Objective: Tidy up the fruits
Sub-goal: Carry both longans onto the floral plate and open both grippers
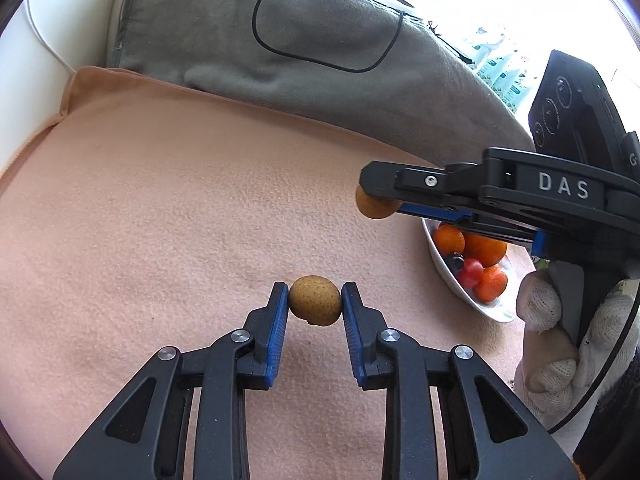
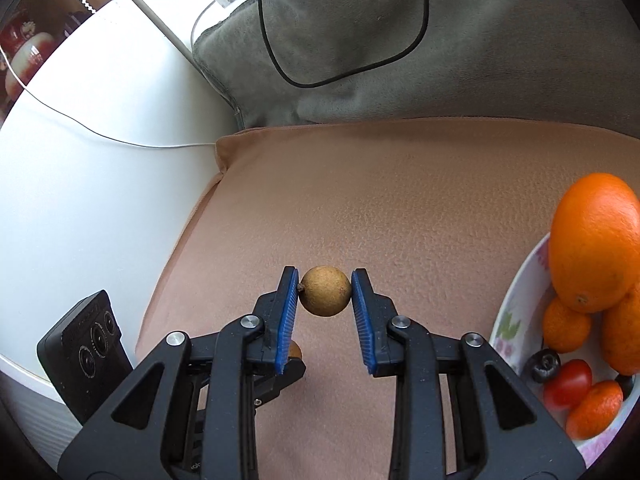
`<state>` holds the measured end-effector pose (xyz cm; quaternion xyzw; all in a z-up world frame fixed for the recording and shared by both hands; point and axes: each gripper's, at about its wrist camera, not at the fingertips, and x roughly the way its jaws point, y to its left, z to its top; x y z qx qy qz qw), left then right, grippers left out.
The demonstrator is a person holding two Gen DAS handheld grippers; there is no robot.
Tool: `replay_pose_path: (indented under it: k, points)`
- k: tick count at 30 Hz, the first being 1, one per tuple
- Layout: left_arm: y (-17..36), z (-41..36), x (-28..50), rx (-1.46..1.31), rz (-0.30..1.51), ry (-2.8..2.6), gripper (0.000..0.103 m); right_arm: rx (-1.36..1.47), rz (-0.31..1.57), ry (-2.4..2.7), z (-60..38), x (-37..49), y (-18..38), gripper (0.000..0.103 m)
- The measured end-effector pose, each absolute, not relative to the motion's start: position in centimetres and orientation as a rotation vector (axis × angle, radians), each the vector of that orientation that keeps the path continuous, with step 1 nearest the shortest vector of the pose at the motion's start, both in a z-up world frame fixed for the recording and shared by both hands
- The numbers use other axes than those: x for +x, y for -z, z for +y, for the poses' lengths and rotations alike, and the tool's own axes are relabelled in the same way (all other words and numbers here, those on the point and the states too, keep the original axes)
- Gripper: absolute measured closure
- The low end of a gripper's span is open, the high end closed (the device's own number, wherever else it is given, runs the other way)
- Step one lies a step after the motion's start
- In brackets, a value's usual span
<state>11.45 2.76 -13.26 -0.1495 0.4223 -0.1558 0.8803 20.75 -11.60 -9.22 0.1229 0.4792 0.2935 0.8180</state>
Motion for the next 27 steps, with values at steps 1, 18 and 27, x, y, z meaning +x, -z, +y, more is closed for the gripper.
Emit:
replay_pose_path:
  k: [1,18,27]
  points:
    - [13.2,2.5,11.2,-0.31,0.879,0.33,0.077,0.265,1.009,-0.619,-12.1,20.3,8.9,0.074]
    - [10.8,-3.0,10.6,-0.27,0.844,0.453,0.077,0.283,0.848,-0.445,-24.1,13.4,6.1,0.074]
    - [10.3,-7.0,10.9,-0.227,0.842,0.53,0.077,0.317,0.822,-0.342,-30.0,11.4,6.2,0.074]
